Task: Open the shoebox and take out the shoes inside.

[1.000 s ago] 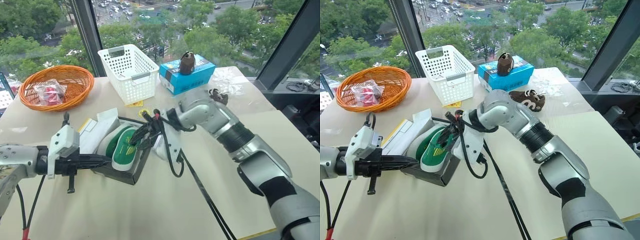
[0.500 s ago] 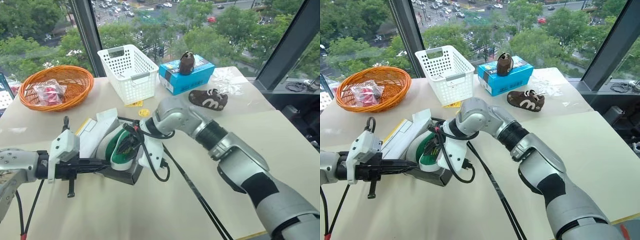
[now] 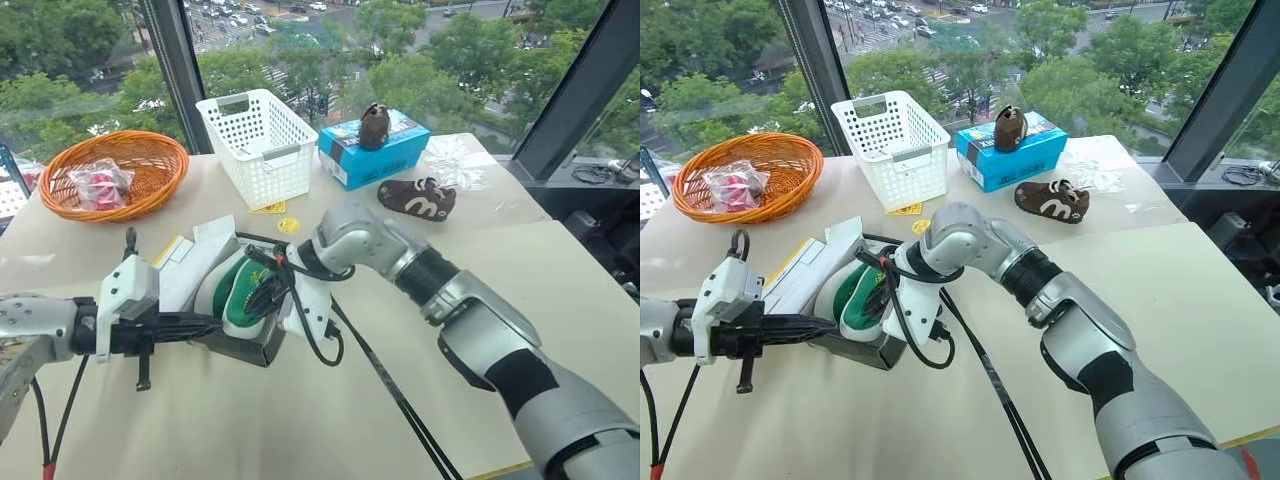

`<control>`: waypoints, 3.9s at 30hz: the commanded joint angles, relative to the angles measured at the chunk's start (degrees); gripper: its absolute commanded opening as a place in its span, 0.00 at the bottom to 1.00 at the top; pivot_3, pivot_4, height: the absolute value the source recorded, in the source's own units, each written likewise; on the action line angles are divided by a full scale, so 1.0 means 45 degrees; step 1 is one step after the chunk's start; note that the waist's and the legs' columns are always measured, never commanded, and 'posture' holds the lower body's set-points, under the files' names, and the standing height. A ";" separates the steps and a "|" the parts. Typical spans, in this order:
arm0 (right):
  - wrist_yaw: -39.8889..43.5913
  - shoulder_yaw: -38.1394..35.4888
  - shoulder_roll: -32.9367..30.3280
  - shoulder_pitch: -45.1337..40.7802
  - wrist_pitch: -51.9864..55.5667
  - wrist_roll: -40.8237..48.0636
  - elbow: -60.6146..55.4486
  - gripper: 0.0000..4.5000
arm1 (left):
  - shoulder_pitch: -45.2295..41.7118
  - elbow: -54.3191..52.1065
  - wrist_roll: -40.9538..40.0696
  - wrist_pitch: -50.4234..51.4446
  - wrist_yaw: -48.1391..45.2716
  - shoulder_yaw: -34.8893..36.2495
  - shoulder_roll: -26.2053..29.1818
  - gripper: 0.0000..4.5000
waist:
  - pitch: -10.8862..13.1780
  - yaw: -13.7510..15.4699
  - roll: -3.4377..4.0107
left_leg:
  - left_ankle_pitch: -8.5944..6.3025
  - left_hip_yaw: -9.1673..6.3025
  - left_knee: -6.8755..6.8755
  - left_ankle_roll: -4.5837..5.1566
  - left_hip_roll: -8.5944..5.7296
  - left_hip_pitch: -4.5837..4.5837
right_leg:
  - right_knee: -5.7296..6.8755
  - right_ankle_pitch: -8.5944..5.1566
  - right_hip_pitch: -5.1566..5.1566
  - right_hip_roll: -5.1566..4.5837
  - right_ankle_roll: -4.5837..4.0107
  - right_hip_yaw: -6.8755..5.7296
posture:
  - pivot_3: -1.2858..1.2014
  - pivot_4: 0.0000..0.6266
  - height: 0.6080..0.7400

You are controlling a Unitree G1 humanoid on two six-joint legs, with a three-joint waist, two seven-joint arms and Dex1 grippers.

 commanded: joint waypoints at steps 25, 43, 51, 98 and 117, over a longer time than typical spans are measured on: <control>-0.1097 -0.3811 -0.6232 0.2378 0.5469 -0.1135 -0.4402 0.01 | -0.1061 0.0359 0.0119 -0.0279 -0.0345 -0.0662 0.0153 0.00 | 0.0003 0.0312 -0.0001 | -0.0044 0.0019 0.0000 0.0077 -0.0017 -0.0027 | -0.0055 -0.0009 -0.0001 -0.0010 0.0043 0.0002 | 0.52 0.24 0.93; -0.1953 -0.2901 -0.6248 0.6548 0.7789 -0.4455 -0.4787 0.44 | -0.0921 0.0172 -0.0019 -0.0108 0.0128 -0.0367 0.0000 0.00 | 0.0008 0.0145 -0.0023 | -0.0081 0.0043 0.0044 0.0141 -0.0003 0.0134 | -0.0031 -0.0066 0.0144 0.0017 0.0126 0.0046 | 0.52 0.24 0.93; 0.0954 -0.4568 -0.6796 0.6327 1.0274 -0.0950 -0.7321 0.57 | -0.0201 0.0073 -0.0175 0.0115 0.0742 0.0818 -0.0103 0.00 | 0.0019 0.0304 -0.0014 | -0.0078 0.0042 0.0040 0.0150 -0.0004 0.0188 | -0.0024 -0.0057 0.0183 0.0013 0.0126 0.0053 | 0.52 0.24 0.93; -0.6763 0.1688 0.4632 -0.3945 0.2086 -0.6631 0.9327 0.57 | 0.4211 -0.2533 -0.1293 0.2012 0.3141 0.5699 -0.1744 0.00 | 0.0039 -0.0136 0.0013 | 0.0019 -0.0024 -0.0149 -0.0043 -0.0003 -0.0001 | -0.0034 -0.0032 -0.0038 -0.0019 -0.0015 -0.0009 | 0.52 0.24 0.93; -0.5310 0.0974 0.3804 -0.1905 0.2059 -0.5922 0.9163 0.00 | 0.3113 -0.1889 -0.1279 0.1890 0.3133 0.4649 -0.1175 0.00 | -0.0021 -0.0179 0.0027 | 0.0007 -0.0035 -0.0192 -0.0018 0.0023 0.0604 | 0.0016 -0.0143 0.0463 0.0024 -0.0053 0.0040 | 0.52 0.24 0.93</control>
